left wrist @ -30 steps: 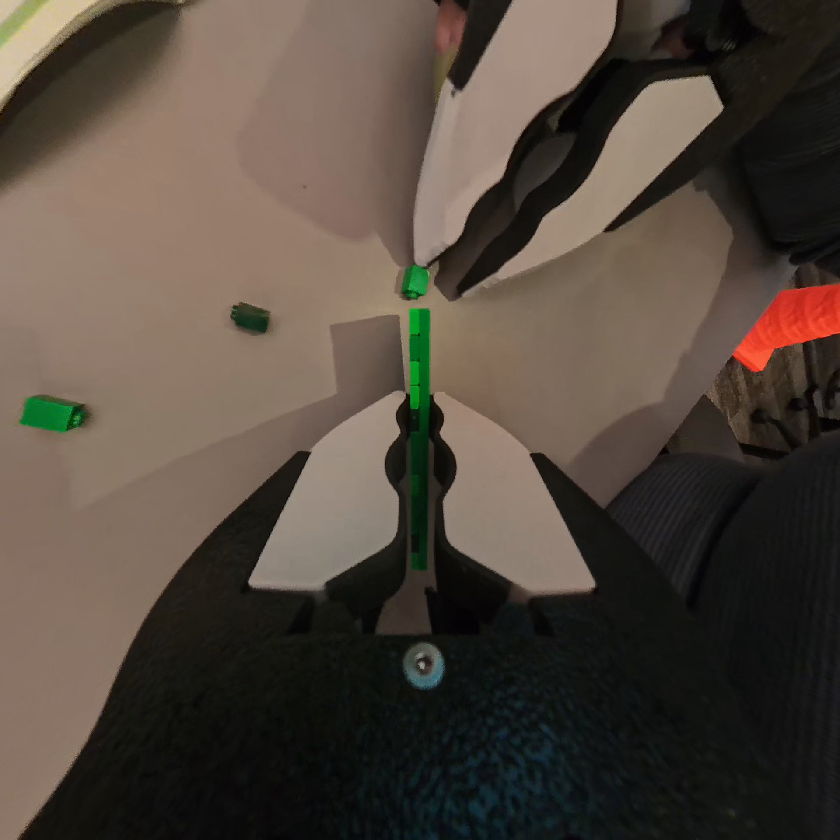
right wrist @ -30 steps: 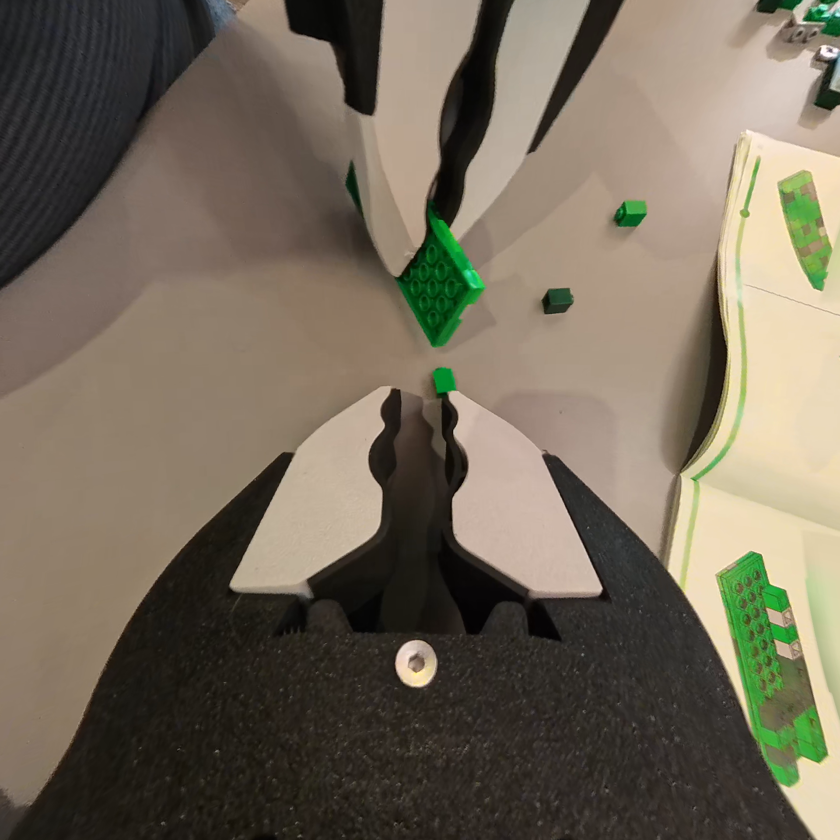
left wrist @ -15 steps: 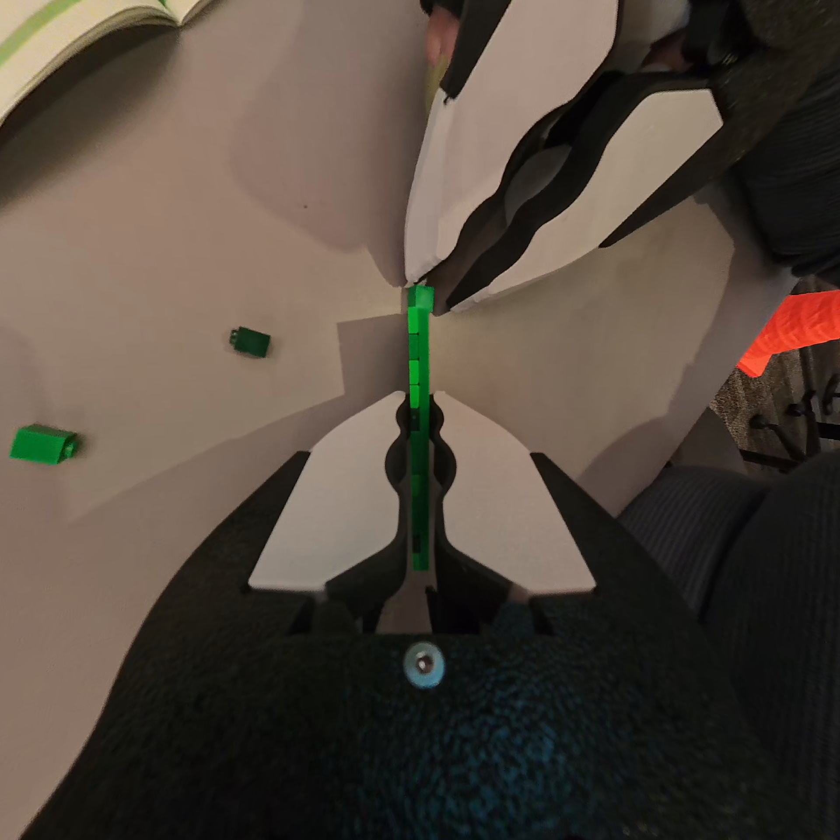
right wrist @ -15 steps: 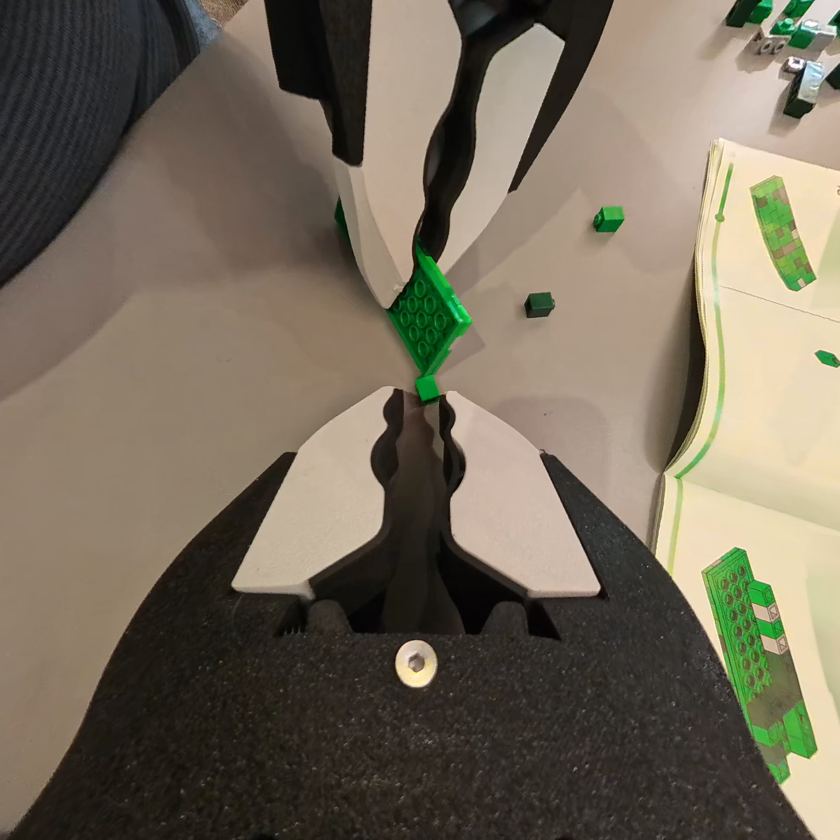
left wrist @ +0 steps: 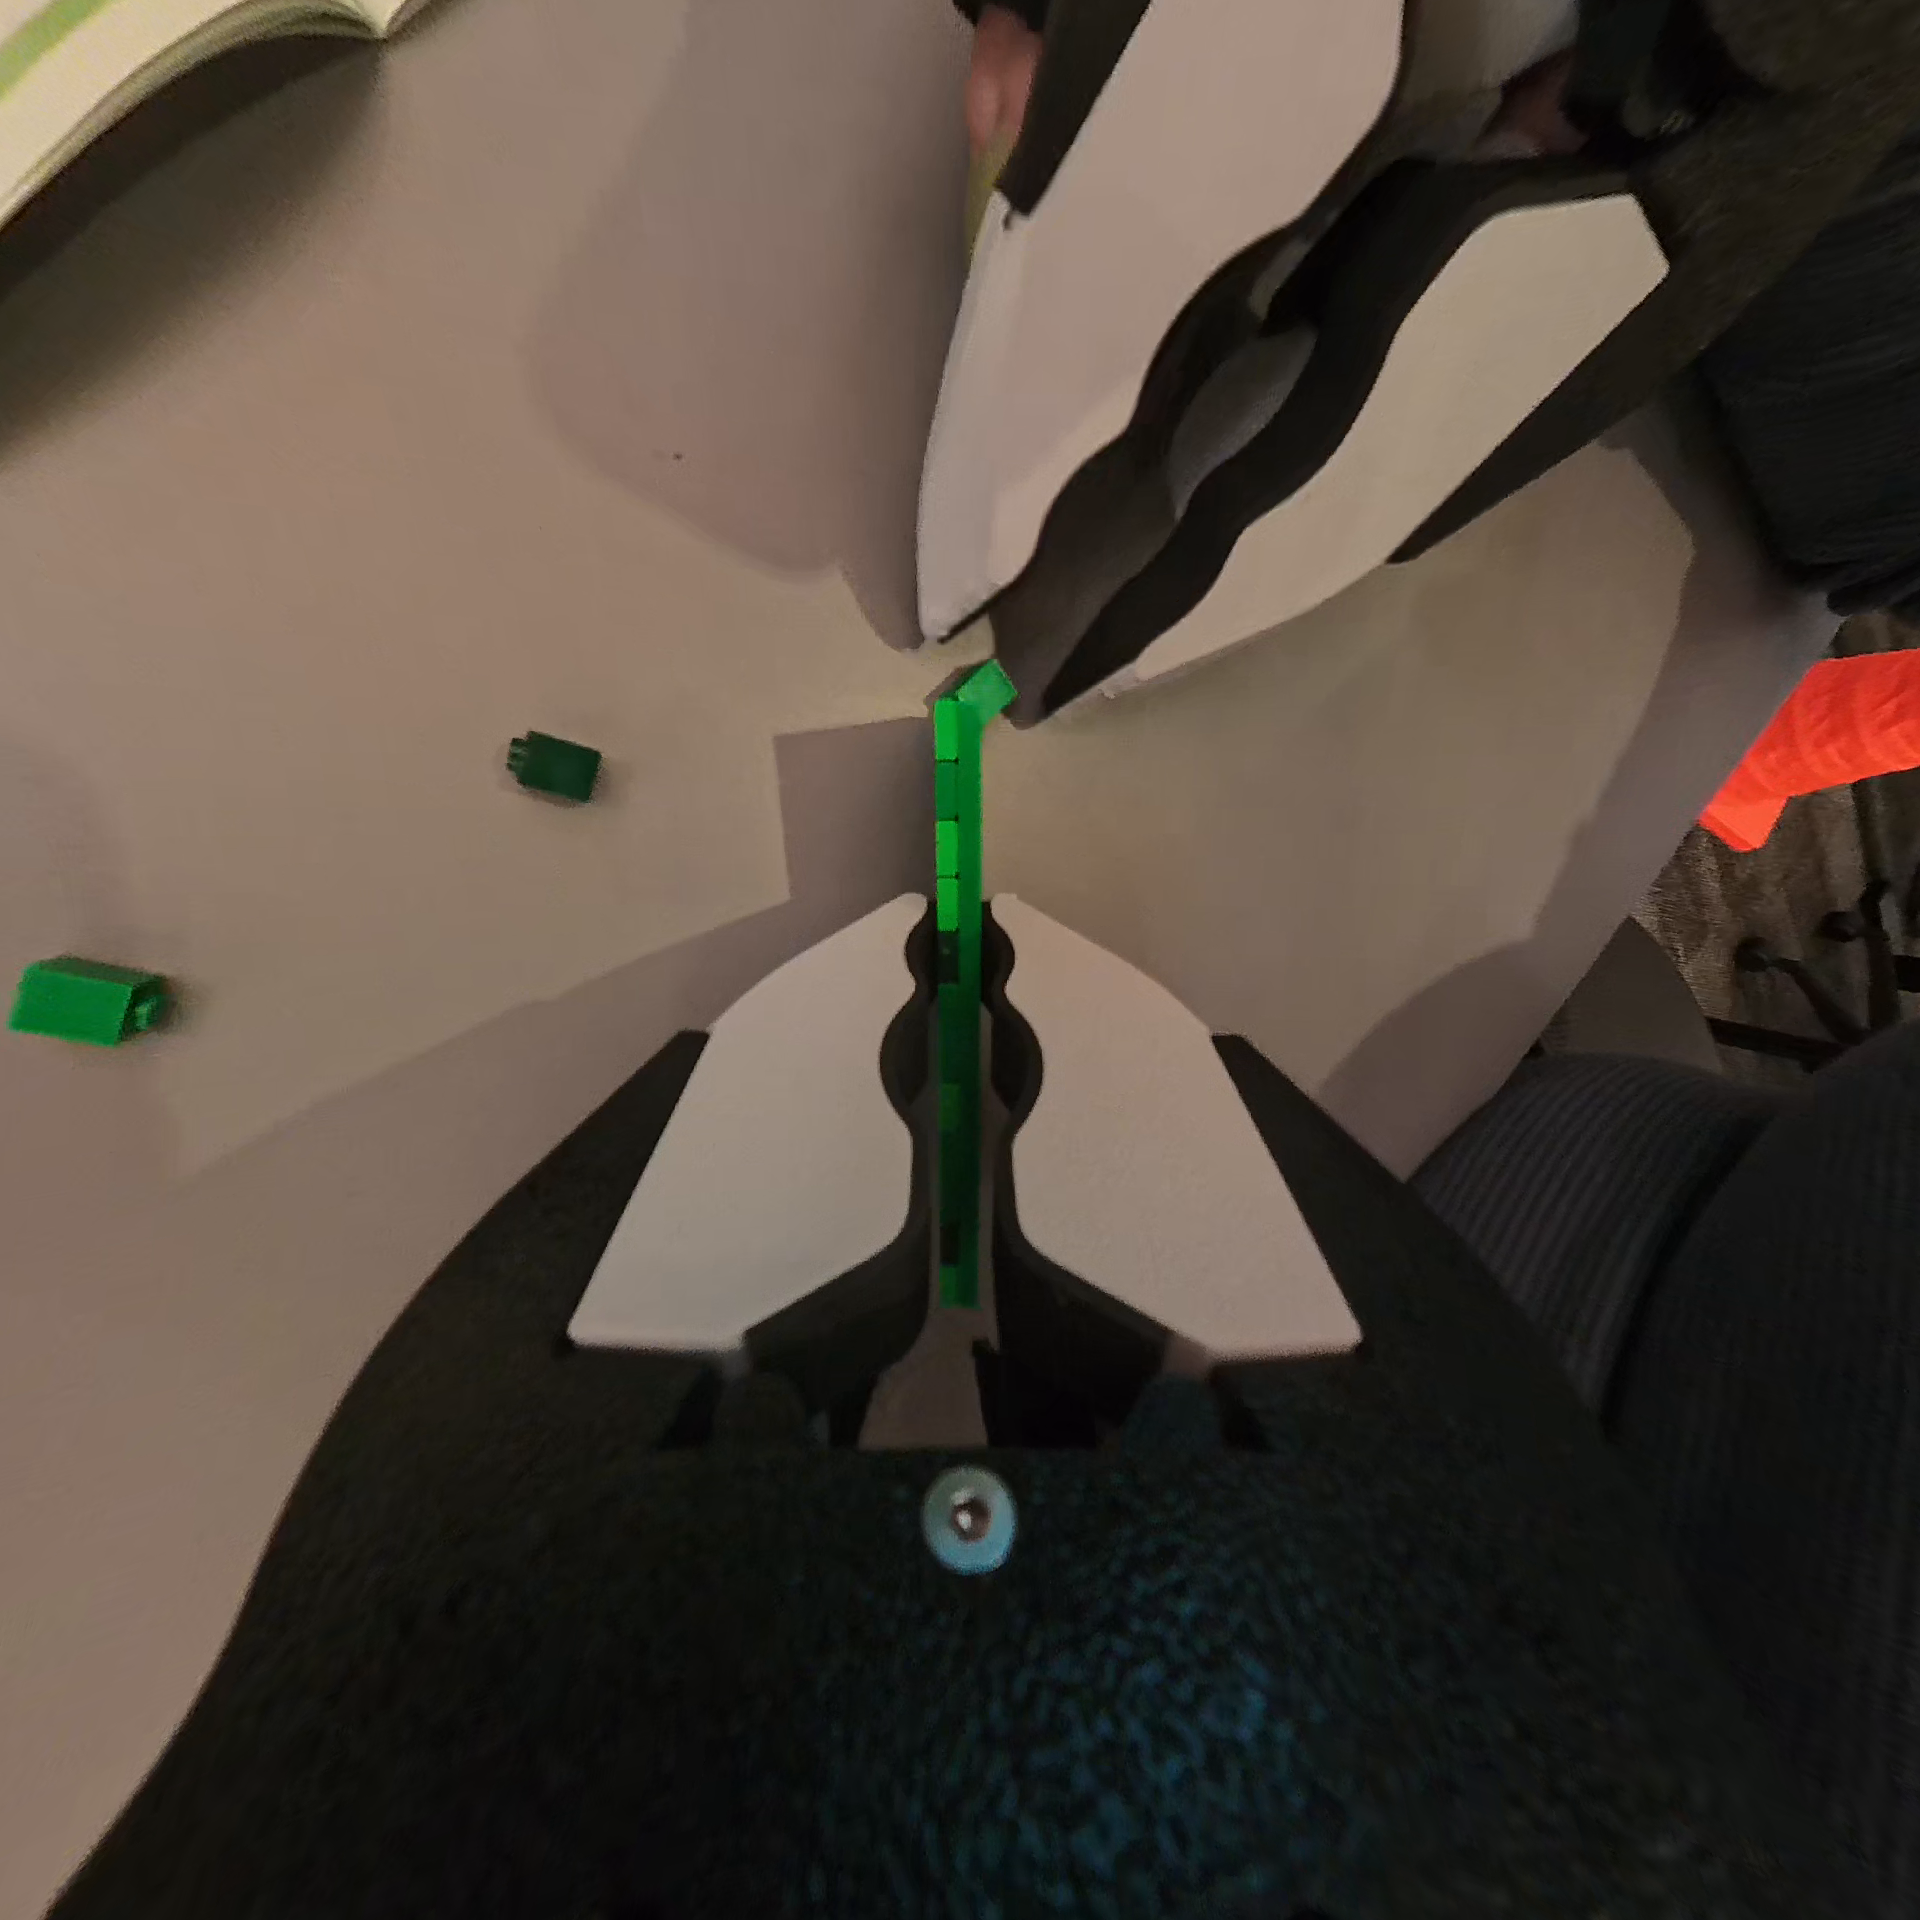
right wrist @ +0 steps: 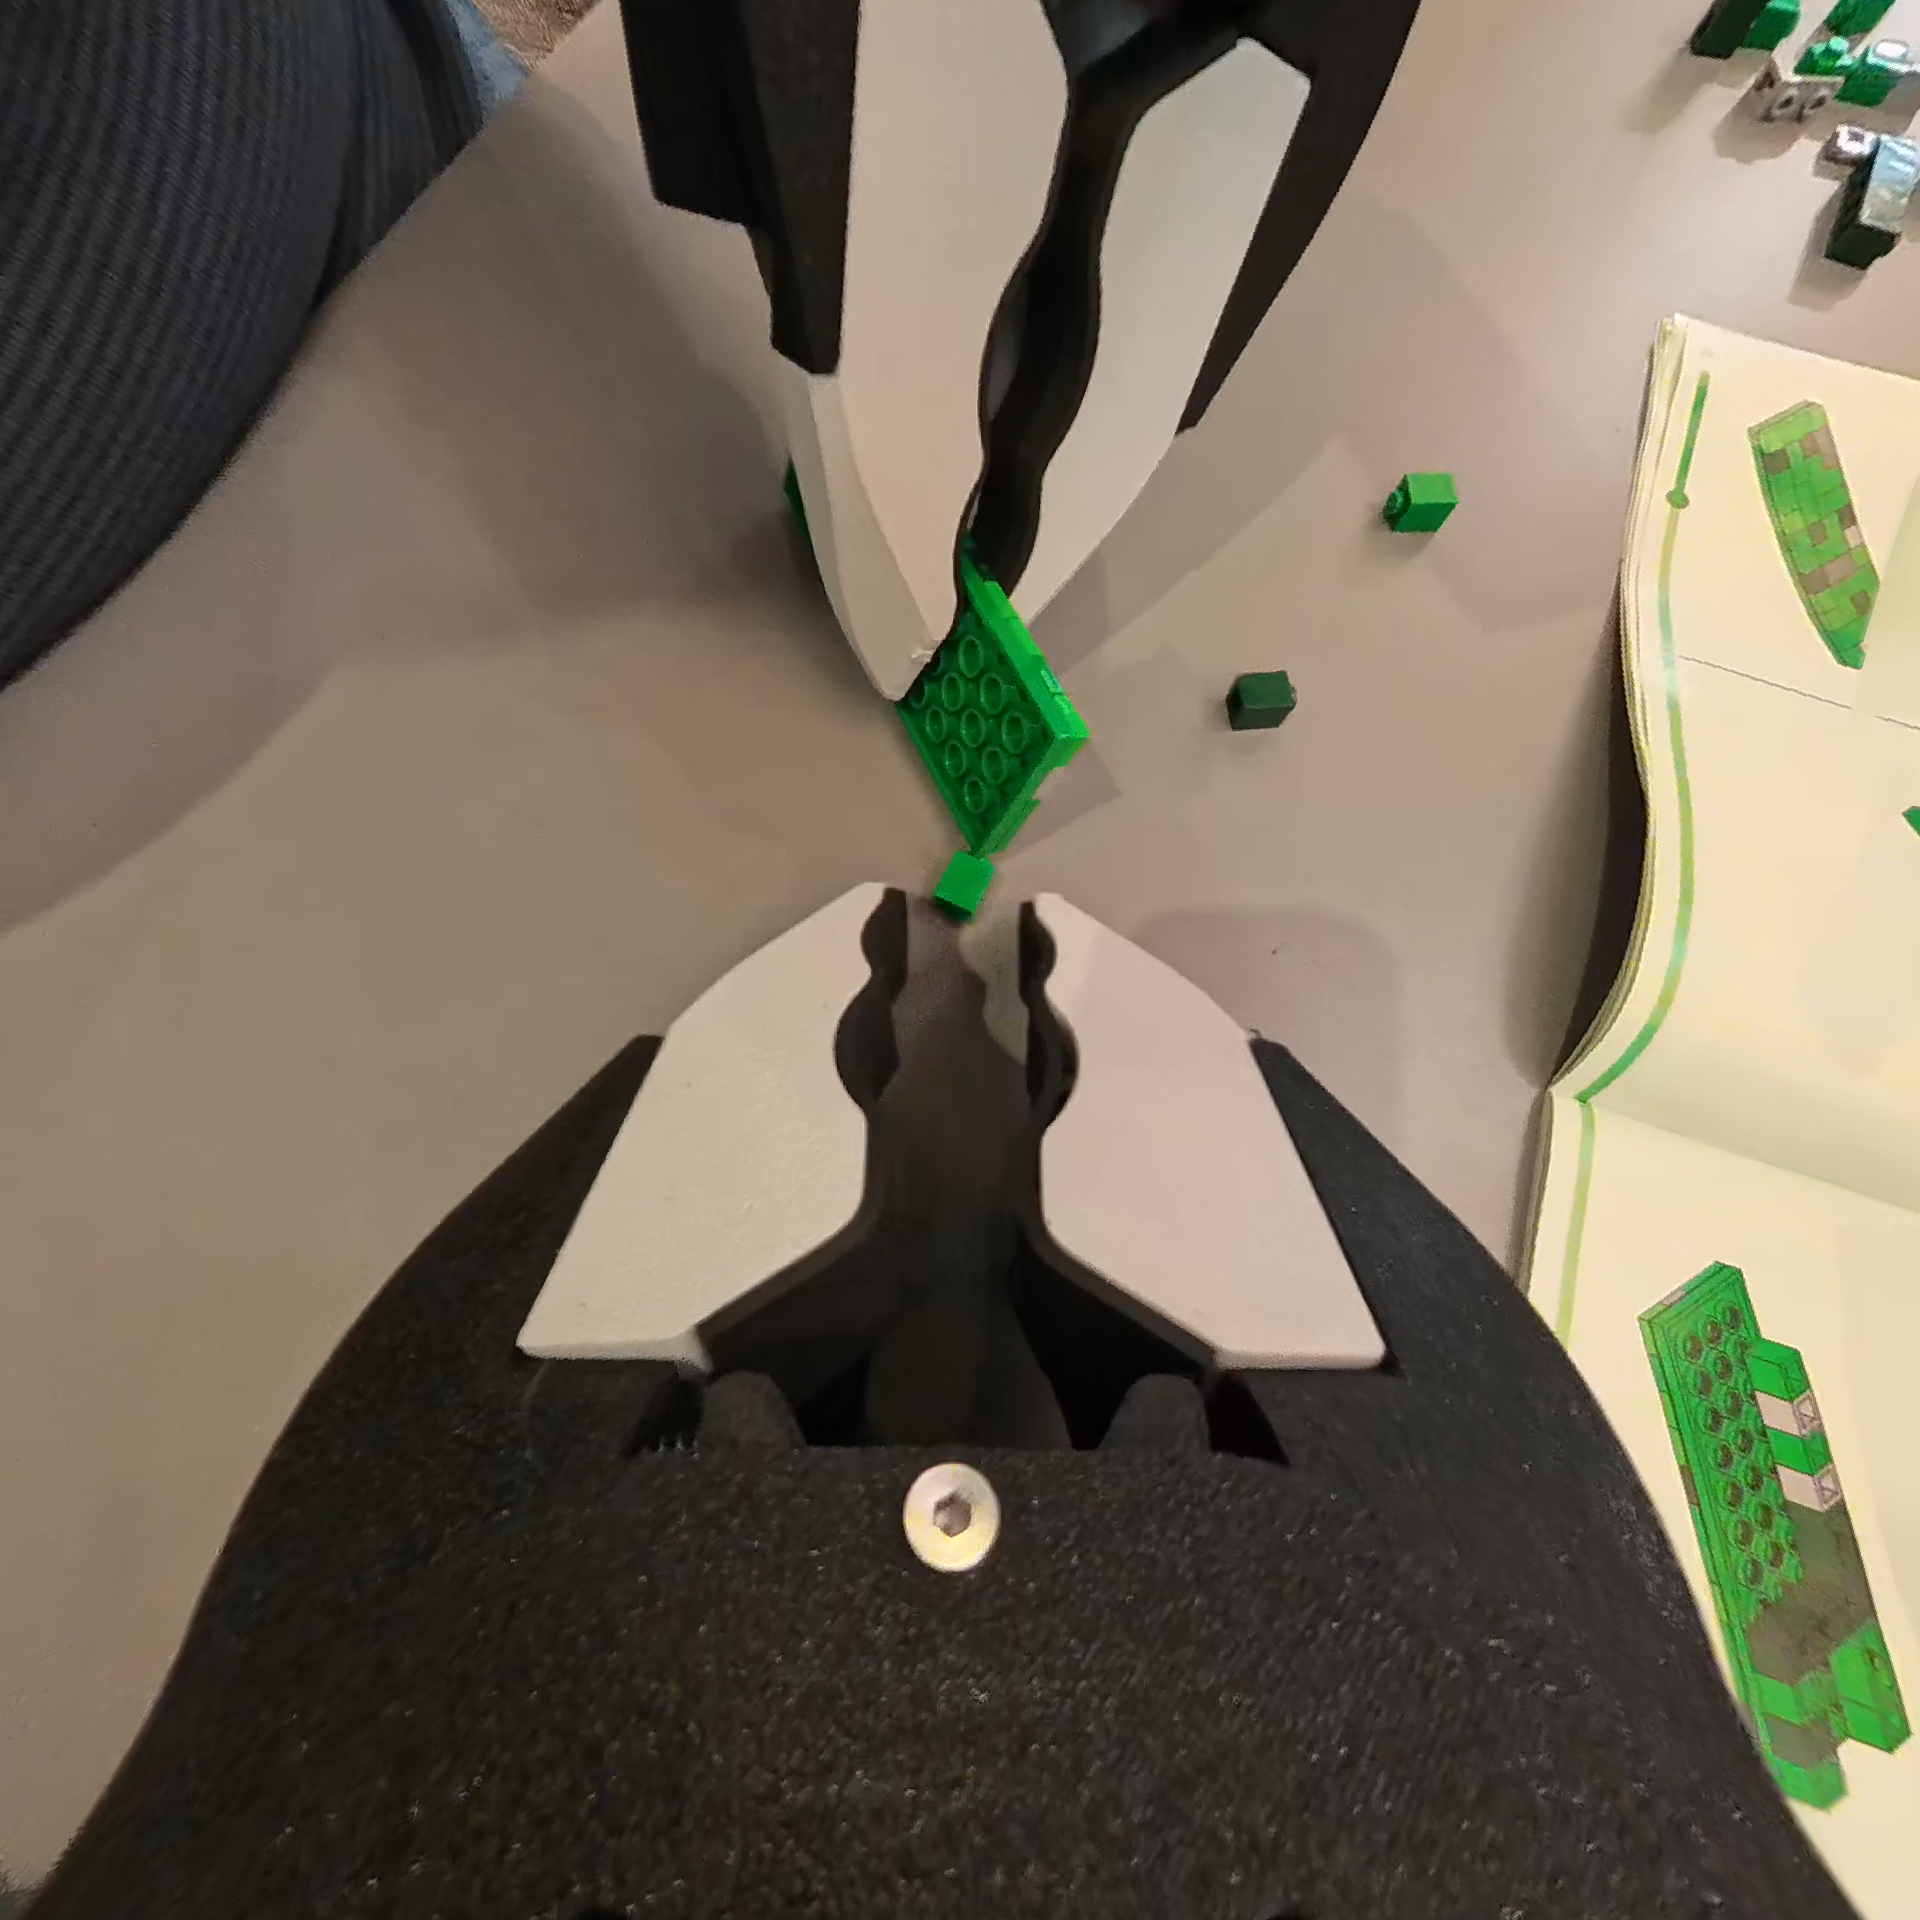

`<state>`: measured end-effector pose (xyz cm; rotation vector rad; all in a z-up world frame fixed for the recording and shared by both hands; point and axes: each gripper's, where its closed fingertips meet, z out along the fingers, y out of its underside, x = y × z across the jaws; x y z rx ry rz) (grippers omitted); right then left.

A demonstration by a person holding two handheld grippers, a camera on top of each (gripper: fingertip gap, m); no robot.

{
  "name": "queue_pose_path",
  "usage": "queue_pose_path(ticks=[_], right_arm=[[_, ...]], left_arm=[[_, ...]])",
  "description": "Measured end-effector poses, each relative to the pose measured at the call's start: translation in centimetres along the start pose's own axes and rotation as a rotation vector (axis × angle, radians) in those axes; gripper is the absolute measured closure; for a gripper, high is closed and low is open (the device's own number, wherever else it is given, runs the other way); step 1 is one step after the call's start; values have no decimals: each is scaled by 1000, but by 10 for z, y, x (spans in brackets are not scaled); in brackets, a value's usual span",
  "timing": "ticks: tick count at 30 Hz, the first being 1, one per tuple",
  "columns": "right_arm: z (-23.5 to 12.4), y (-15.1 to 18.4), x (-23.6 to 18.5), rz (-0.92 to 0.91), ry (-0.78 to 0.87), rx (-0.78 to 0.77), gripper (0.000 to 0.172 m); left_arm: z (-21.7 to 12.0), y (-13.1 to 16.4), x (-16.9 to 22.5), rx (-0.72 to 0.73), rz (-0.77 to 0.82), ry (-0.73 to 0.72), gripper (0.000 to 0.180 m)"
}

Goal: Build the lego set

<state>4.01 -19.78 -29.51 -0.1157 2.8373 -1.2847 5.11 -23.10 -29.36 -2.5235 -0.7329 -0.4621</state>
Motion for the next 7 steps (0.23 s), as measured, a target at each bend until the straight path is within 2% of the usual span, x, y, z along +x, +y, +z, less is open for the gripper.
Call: queue_pose_path(ticks=[1,7], right_arm=[[0,0,0,2,7,-2,149],[-2,2,1,71,91,-1,151]], left_arm=[[-1,0,1,1,1,0,174],[0,2,-1,0,-10,2,174]])
